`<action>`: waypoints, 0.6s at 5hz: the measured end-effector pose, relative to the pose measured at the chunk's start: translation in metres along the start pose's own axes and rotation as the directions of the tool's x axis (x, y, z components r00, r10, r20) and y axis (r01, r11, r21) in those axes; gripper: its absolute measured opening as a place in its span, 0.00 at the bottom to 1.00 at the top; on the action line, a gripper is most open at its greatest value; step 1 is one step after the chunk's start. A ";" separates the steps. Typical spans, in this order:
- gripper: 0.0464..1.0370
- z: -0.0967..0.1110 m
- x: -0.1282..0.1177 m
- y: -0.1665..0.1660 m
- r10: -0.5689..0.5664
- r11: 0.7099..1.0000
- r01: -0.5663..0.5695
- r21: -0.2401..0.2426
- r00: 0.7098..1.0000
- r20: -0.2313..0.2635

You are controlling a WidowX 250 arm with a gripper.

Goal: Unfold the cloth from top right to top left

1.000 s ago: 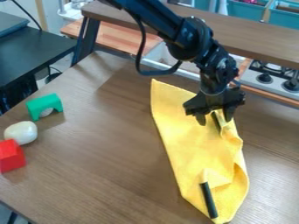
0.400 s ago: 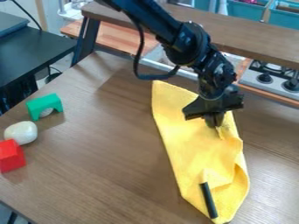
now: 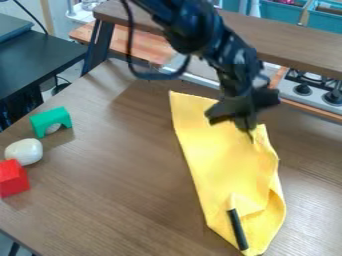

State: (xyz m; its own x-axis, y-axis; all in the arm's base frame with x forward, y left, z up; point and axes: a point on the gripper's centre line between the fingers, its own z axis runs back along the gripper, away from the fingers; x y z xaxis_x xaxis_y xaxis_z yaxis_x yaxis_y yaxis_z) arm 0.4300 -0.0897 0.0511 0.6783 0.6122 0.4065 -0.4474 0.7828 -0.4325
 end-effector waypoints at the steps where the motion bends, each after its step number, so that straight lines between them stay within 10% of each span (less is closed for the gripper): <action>1: 0.00 0.034 0.011 0.011 0.030 0.998 -0.028 -0.058 0.999 0.025; 3: 0.00 0.071 0.011 0.072 0.036 0.998 -0.038 -0.049 0.999 -0.039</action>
State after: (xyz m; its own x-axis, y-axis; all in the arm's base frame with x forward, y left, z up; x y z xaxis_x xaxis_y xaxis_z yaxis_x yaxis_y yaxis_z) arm 0.3637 -0.0183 0.0817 0.6837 0.6353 0.3592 -0.4438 0.7526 -0.4864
